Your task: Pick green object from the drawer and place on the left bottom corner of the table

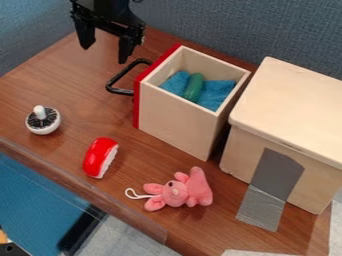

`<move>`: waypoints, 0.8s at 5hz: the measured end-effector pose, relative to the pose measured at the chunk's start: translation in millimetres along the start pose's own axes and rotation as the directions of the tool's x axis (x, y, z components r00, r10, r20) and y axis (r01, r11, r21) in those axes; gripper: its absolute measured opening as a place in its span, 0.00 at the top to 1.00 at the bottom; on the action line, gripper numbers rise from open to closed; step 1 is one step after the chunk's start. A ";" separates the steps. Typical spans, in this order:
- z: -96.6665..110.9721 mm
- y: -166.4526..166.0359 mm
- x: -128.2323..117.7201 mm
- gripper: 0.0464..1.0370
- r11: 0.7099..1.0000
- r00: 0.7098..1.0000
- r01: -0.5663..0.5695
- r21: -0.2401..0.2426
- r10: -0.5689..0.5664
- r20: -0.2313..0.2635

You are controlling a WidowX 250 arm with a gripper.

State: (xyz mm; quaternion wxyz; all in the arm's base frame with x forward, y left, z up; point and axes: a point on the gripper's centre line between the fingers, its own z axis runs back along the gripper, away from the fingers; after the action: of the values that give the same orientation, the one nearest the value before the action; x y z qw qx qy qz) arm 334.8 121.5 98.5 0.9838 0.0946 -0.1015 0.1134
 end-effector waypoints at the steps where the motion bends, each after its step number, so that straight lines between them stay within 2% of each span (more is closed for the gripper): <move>1: -9.3 -2.6 -4.1 0.04 1.000 0.999 -0.005 -0.004 0.005 -0.033; 2: -4.8 -28.5 -5.6 0.04 1.000 0.999 0.011 -0.021 -0.012 -0.047; 3: 8.7 -54.3 -1.4 0.04 0.999 0.999 0.032 -0.038 -0.033 -0.025; 4: 24.9 -92.0 4.9 0.04 0.996 0.997 0.075 -0.037 -0.075 0.018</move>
State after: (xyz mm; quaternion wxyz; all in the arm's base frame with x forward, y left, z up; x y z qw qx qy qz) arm 357.3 29.4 108.5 0.9881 0.0808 -0.1083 0.0737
